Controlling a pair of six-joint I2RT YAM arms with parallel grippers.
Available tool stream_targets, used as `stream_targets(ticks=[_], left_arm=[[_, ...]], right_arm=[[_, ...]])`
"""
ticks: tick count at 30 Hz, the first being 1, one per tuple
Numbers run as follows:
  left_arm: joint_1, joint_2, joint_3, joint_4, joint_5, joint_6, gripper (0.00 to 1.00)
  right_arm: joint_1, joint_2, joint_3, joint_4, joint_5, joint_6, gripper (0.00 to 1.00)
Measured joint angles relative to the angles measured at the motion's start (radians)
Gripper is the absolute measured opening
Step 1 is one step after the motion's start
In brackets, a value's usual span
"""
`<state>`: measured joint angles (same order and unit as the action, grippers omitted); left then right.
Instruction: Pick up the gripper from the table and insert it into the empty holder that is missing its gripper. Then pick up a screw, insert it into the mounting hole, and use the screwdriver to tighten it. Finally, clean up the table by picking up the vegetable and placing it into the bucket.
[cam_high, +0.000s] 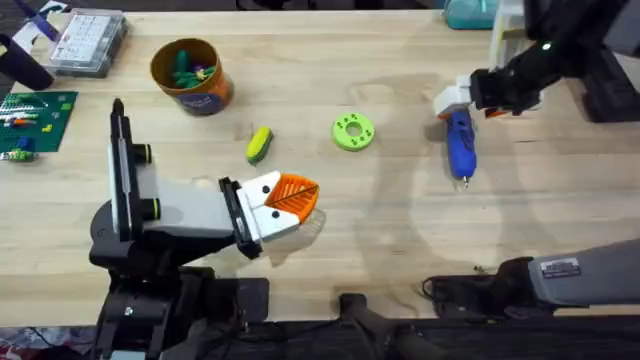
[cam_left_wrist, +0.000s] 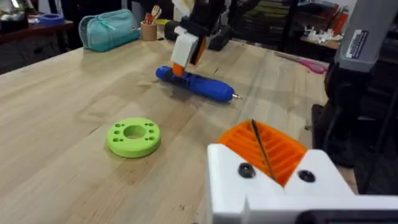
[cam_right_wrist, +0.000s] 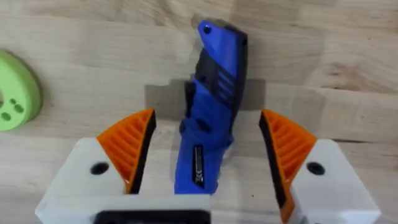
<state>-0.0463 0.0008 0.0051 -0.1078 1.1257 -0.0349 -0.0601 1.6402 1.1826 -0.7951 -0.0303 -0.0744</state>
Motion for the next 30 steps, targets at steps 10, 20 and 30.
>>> stream_targets(ticks=[10, 20, 30], left_arm=[[0.0, 0.0, 0.0, 0.0, 0.0, 0.0, 0.004], [0.0, 0.0, 0.0, 0.0, 0.0, 0.0, 0.004], [0.0, 0.0, 0.0, 0.0, 0.0, 0.0, 0.004]], right_arm=[[0.0, 0.101, -0.003, 0.063, 0.0, 0.026, 0.996], [-0.002, 0.149, -0.01, 0.101, 0.005, 0.026, 0.996], [-0.01, 0.16, -0.007, 0.101, 0.043, 0.023, 0.497]])
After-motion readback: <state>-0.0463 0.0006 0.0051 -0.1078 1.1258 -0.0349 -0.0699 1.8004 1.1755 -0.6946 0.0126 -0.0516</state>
